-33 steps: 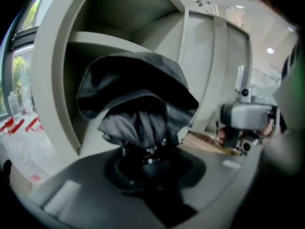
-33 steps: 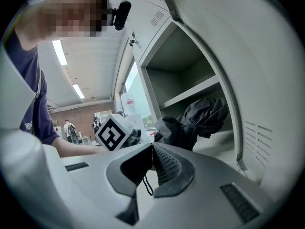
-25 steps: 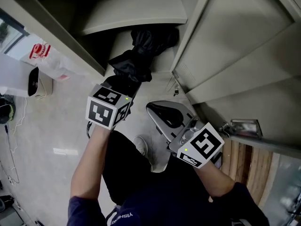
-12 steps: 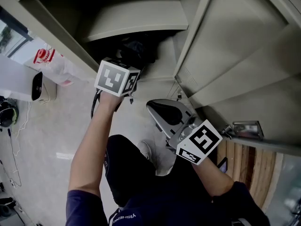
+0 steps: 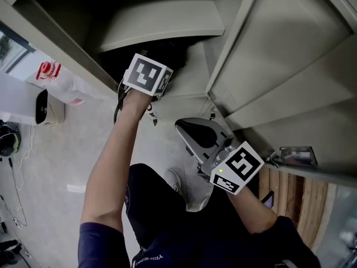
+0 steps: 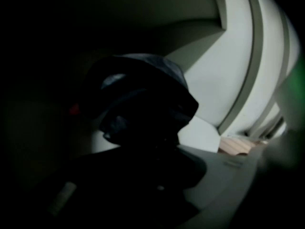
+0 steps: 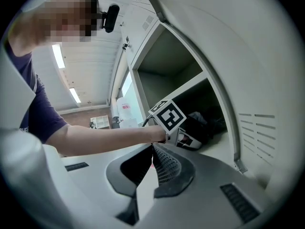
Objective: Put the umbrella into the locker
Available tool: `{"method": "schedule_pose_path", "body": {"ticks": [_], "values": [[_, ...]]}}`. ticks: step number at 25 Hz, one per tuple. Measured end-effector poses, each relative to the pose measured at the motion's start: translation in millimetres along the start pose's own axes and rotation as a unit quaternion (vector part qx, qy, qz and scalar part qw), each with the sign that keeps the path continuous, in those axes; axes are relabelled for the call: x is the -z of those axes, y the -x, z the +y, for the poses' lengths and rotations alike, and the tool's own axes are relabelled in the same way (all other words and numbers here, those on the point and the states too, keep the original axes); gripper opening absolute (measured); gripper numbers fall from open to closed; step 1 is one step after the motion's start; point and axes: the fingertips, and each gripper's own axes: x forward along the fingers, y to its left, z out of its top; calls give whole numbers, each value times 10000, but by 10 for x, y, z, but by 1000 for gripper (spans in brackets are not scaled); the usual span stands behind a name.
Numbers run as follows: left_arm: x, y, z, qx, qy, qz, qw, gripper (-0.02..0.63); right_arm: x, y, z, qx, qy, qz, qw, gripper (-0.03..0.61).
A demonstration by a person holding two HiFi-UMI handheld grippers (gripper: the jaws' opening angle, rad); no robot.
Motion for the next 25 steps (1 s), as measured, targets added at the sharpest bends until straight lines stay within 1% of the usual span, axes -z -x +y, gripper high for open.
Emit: {"method": "schedule_pose_path", "body": {"ticks": [10,16,19,21,22,25], "values": [[-52,-144,111,37,51,189,9998,135,50,-10,30,-84,-65,42,9999,8],[-34,-122,126,51,286,-31,9996,137,46,24,41,-85,-79,51,9999,8],[-28,-105,149,-9,361,-149,9992,148,43,49,56,-85,-31,63,9999,8],[-17,-85,184,-149,389,-236,9989,174,54,60,60,-74,-5,72,9999,8],[-13,-76,201,-231,396,-286,9985,200,61,62,65,-73,-6,74,9999,8],[-15,-61,222,-357,407,-391,9978,212,76,57,79,-81,4,97,9999,8]]}}
